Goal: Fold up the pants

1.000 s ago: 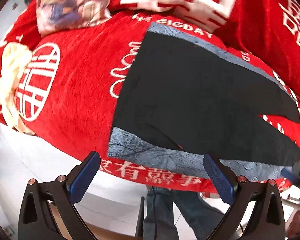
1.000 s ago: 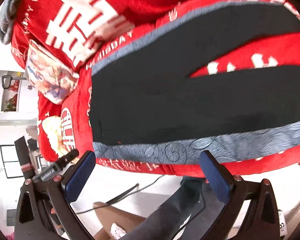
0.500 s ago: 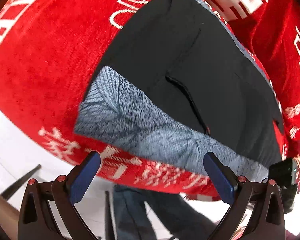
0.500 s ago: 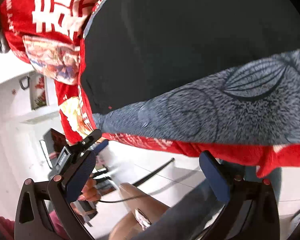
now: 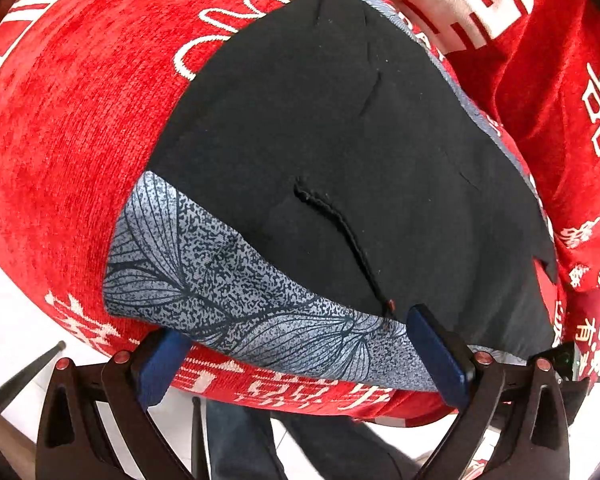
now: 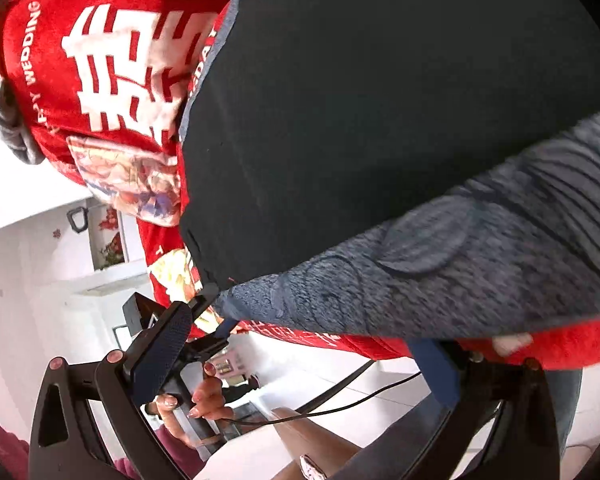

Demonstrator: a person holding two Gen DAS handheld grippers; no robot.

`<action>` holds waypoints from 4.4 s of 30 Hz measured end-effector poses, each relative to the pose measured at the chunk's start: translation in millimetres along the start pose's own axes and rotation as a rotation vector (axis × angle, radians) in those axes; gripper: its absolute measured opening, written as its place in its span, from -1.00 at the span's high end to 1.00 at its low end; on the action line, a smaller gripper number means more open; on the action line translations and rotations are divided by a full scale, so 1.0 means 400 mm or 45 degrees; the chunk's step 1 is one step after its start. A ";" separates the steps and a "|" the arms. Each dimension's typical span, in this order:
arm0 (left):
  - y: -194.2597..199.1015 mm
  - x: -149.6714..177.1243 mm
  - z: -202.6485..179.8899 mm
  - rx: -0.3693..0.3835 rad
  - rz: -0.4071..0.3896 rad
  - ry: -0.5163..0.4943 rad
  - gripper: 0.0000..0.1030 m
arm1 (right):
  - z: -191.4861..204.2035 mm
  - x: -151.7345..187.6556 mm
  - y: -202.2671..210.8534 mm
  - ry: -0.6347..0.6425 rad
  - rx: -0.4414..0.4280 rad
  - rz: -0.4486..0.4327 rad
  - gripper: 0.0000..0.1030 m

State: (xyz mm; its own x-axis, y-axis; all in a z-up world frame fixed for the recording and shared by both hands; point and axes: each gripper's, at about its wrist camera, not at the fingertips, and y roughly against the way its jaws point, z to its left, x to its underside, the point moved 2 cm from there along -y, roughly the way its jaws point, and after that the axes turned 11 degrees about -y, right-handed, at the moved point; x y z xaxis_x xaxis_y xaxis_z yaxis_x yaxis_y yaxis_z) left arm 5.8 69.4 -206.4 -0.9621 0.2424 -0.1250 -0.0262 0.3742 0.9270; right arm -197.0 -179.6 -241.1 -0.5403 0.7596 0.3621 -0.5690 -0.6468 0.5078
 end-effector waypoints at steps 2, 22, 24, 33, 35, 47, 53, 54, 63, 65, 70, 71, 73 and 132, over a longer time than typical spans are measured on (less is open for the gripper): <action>0.002 -0.012 0.005 -0.047 -0.002 0.054 -0.68 | -0.008 -0.014 0.011 -0.051 -0.024 -0.025 -0.98; 0.205 -0.409 -0.219 -0.102 -0.398 -0.077 0.35 | 0.464 -0.311 0.126 0.459 0.137 0.064 0.79; 0.160 -0.500 -0.224 -0.186 -0.415 -0.114 0.21 | 0.507 -0.392 0.090 0.475 0.164 0.056 0.77; 0.032 -0.608 -0.157 -0.485 -0.353 -0.066 -0.84 | 0.465 -0.681 -0.140 0.395 0.409 0.007 0.48; 0.072 -0.604 -0.166 -0.498 -0.379 -0.089 -0.84 | 0.461 -0.680 -0.137 0.383 0.383 -0.003 0.15; 0.040 -0.407 -0.401 -0.399 -0.147 -0.478 -0.84 | 0.479 -0.526 0.143 0.494 0.399 -0.160 -0.58; -0.076 -0.246 -0.660 -0.091 0.028 -0.659 -0.84 | 0.250 -0.396 0.407 0.365 0.535 -0.331 -0.58; -0.090 -0.229 -0.710 -0.047 0.044 -0.681 -0.84 | 0.206 -0.373 0.449 0.319 0.534 -0.356 -0.58; -0.228 -0.160 -0.967 0.177 0.221 -0.800 -0.84 | -0.220 -0.178 0.778 -0.245 0.470 -0.631 -0.58; -0.262 -0.154 -0.989 0.177 0.263 -0.795 -0.84 | -0.295 -0.167 0.789 -0.333 0.343 -0.623 -0.58; -0.308 -0.136 -0.998 0.146 0.337 -0.789 -0.84 | -0.363 -0.182 0.755 -0.369 0.182 -0.559 -0.55; -0.316 -0.135 -1.007 0.140 0.345 -0.801 -0.84 | -0.369 -0.187 0.749 -0.371 0.145 -0.545 -0.40; -0.326 -0.127 -1.019 0.128 0.361 -0.839 -0.72 | -0.391 -0.196 0.743 -0.397 0.056 -0.498 -0.14; -0.404 -0.556 -1.059 -0.472 0.108 -0.586 -0.66 | 0.090 -0.927 0.898 0.285 0.662 -0.609 0.53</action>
State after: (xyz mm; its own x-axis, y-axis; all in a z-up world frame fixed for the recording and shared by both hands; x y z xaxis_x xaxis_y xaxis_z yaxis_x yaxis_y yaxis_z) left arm 108.8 -424.1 -178.6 -0.7504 0.6520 -0.1089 -0.1271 0.0193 0.9917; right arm -178.7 -691.1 -165.1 -0.4520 0.8822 -0.1318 -0.4373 -0.0904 0.8947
